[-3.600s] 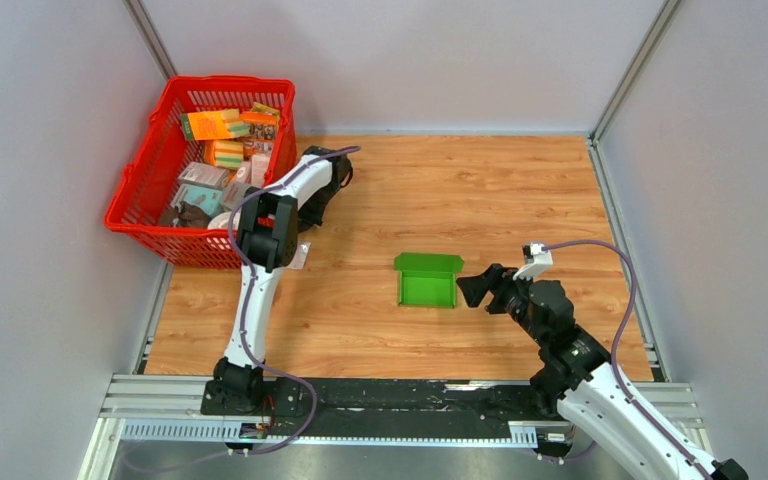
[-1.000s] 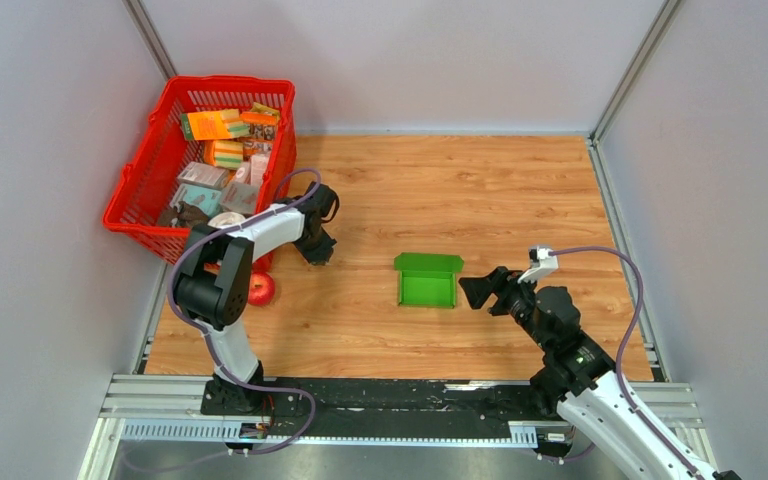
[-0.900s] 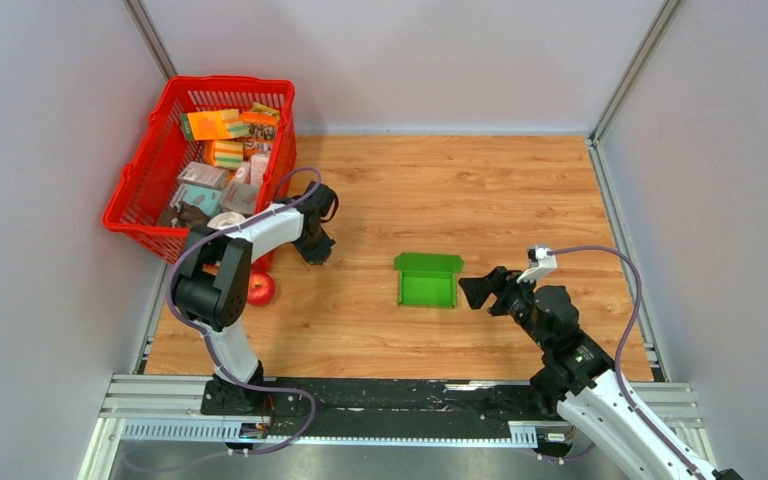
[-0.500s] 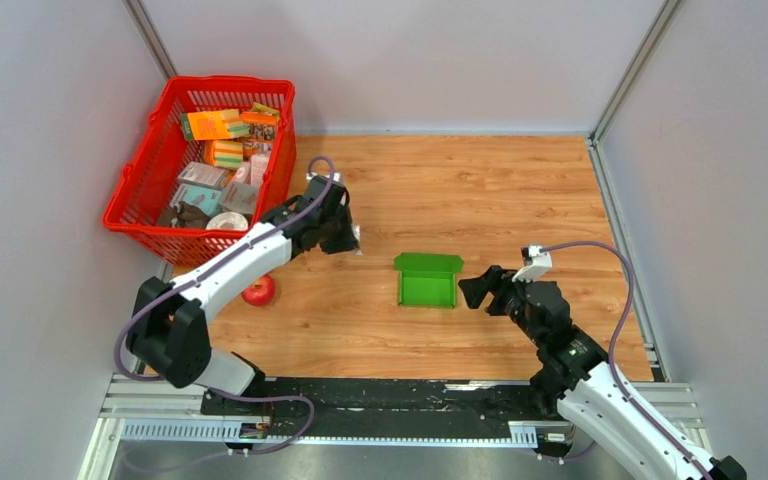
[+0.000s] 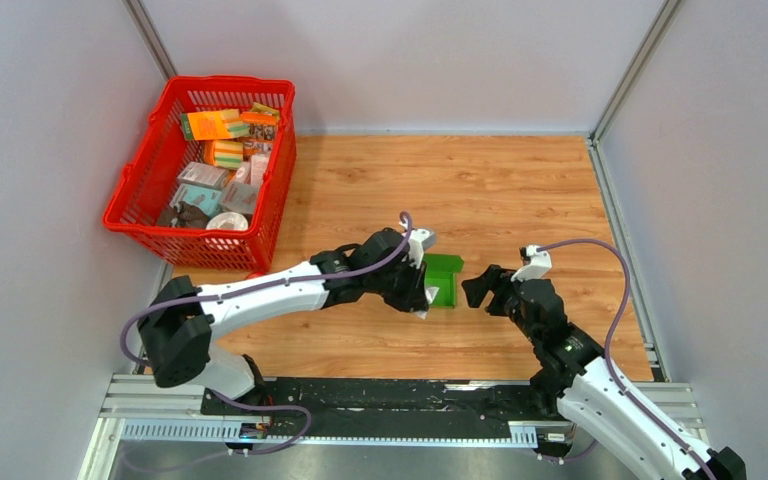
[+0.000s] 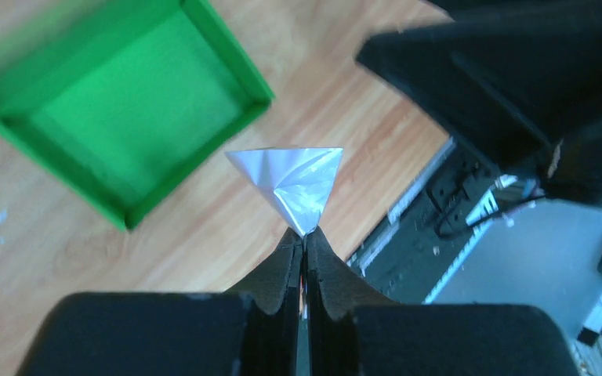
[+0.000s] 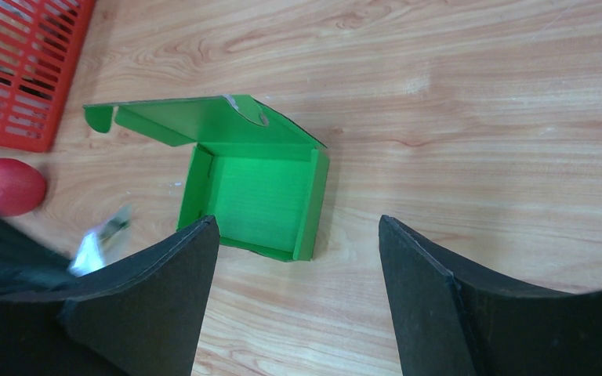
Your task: Fold the paper box
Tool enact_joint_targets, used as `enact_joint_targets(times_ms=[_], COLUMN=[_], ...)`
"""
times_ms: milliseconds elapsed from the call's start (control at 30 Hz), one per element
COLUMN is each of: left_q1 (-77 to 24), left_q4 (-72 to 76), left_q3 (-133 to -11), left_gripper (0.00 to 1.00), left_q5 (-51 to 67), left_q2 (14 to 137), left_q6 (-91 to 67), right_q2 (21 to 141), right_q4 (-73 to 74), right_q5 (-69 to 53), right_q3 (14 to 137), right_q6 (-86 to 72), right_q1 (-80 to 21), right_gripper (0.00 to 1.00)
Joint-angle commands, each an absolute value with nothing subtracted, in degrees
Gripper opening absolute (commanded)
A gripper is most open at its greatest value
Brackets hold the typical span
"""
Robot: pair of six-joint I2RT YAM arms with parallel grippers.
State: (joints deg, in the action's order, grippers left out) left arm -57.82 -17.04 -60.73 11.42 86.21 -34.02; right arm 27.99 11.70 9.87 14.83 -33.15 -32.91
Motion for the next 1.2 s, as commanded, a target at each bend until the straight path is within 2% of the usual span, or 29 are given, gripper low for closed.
enact_joint_targets(times_ms=[0,233,333,433,467,600,667,800,933,1033,1167], left_q1=[-57.39,-57.48,-57.48,-57.48,-57.48,-57.48,-57.48,-57.48,-57.48,-57.39,-57.48], left_q4=[-19.15,-23.90,-28.81,-30.85,-31.20,-33.14,-32.08,-33.84,-27.69,-26.90,-23.82], left_q3=[-70.81,-75.94,-78.30,-79.02,-78.93,-78.49,-76.48,-74.36,-66.20,-61.80,-52.93], left_gripper=[0.09,0.09,0.11,0.28,0.45,0.48,0.53,0.52,0.43,0.38,0.40], left_q5=[10.11,7.83,3.09,-1.48,-2.97,-6.32,-6.76,-9.93,-9.66,-12.56,-18.18], left_q2=[94.56,102.47,103.97,103.37,103.10,100.20,97.57,94.49,87.30,82.12,72.88], left_q6=[-30.24,-28.13,-26.55,-25.32,-24.79,-22.59,-21.19,-20.21,-22.49,-25.21,-27.07], right_q2=[24.88,23.64,23.64,24.08,24.26,24.17,24.35,25.04,27.33,29.70,33.74], right_q4=[12.04,12.92,12.57,12.22,12.39,11.78,11.95,10.64,8.54,4.75,5.54], right_q5=[11.86,12.39,12.40,11.95,11.95,11.78,11.43,11.25,5.91,3.60,11.92], right_q3=[14.85,14.94,14.85,14.85,14.94,14.50,14.85,14.33,14.85,14.59,17.57], right_q6=[-33.13,-32.96,-32.87,-32.96,-32.87,-32.96,-32.96,-32.78,-30.86,-30.76,-30.32], right_q1=[-32.87,-32.87,-32.87,-32.87,-32.87,-32.87,-32.87,-32.87,-33.04,-35.67,-45.05], right_gripper=[0.77,0.77,0.77,0.77,0.77,0.77,0.77,0.77,0.75,0.71,0.57])
